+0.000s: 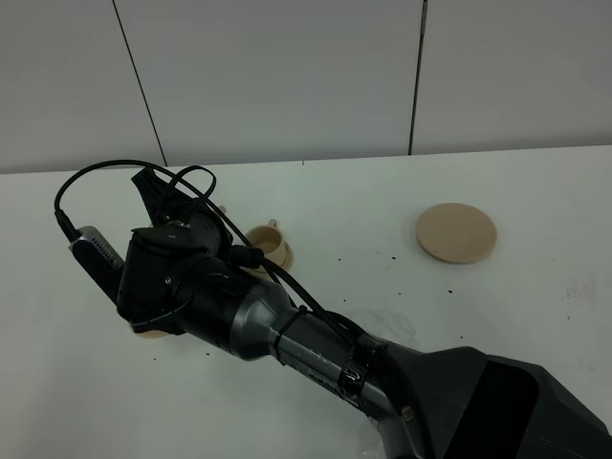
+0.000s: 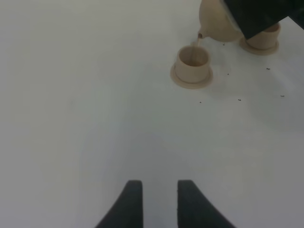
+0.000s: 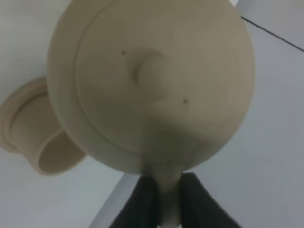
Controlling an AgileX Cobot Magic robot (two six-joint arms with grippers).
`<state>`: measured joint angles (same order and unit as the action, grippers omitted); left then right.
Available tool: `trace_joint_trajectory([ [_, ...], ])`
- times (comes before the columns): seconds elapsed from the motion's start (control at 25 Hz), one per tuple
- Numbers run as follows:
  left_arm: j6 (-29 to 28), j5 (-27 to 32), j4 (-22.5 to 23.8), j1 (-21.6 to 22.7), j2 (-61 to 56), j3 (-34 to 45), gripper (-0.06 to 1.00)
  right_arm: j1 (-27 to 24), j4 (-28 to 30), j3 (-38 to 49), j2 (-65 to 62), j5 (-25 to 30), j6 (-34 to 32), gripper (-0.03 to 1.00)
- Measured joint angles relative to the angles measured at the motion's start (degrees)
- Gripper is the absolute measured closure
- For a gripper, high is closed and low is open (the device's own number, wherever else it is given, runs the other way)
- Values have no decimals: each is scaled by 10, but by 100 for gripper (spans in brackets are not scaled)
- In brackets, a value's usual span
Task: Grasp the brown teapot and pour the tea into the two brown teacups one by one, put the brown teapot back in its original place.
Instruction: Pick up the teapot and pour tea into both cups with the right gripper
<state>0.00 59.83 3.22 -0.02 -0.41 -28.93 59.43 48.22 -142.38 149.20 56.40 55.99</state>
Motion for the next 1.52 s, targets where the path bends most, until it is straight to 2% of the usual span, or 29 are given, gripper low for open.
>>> trace_joint_trajectory([
  [0.92,0,0,0,0,0,0,69,0,18,0,0,0,25,87],
  [1.52,0,0,0,0,0,0,69,1,22,0,0,-25,42,87],
])
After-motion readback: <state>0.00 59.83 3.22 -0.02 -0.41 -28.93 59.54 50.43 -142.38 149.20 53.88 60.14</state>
